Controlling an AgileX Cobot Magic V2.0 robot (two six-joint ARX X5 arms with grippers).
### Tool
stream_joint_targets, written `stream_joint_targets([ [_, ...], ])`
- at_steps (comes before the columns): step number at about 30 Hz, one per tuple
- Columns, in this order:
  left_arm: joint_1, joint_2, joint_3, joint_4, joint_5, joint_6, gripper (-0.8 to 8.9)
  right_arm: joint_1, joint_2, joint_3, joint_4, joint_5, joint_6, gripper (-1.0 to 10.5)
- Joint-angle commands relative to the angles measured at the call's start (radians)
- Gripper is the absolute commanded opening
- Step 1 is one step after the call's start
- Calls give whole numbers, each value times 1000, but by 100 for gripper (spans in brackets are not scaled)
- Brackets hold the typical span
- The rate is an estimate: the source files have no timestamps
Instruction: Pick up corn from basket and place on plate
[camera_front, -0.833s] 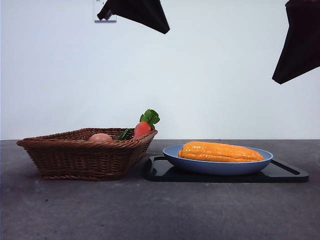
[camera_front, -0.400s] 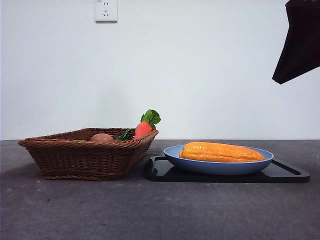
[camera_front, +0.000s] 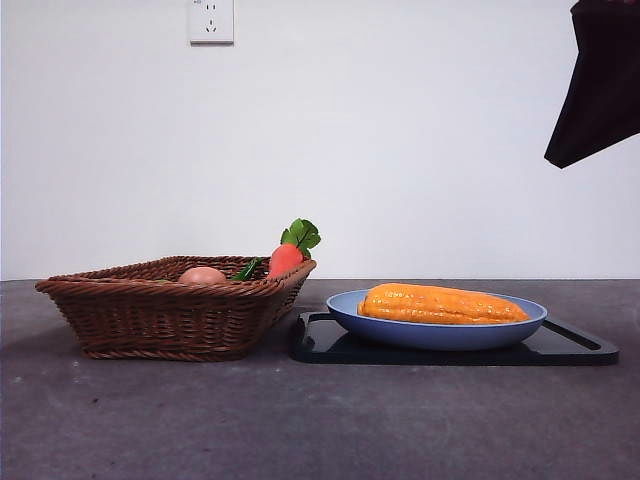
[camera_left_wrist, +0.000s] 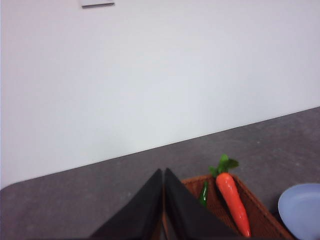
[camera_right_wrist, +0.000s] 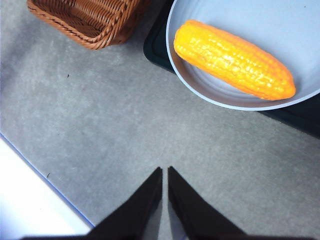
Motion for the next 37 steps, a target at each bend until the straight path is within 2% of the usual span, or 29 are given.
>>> stream_joint_targets([
  [1,8,-68,-114,42,0,-32,4,3,8,9,9,-1,-1,3],
  [8,21,-280,-375,35,-22,-56,4,3,8,8,9,-1,-1,3],
  [17,35,-462,-590,27,-26,-91,4,3,8,8,9,-1,-1,3],
  [24,50,-515,-676,17,-27,-108,4,3,8,8,9,-1,-1,3],
  [30,52,-515,-699,-43,-31,-108,4,3,8,8,9,-1,-1,3],
  [37,52,-515,-699,-40,-31,-108,4,3,8,8,9,-1,-1,3],
])
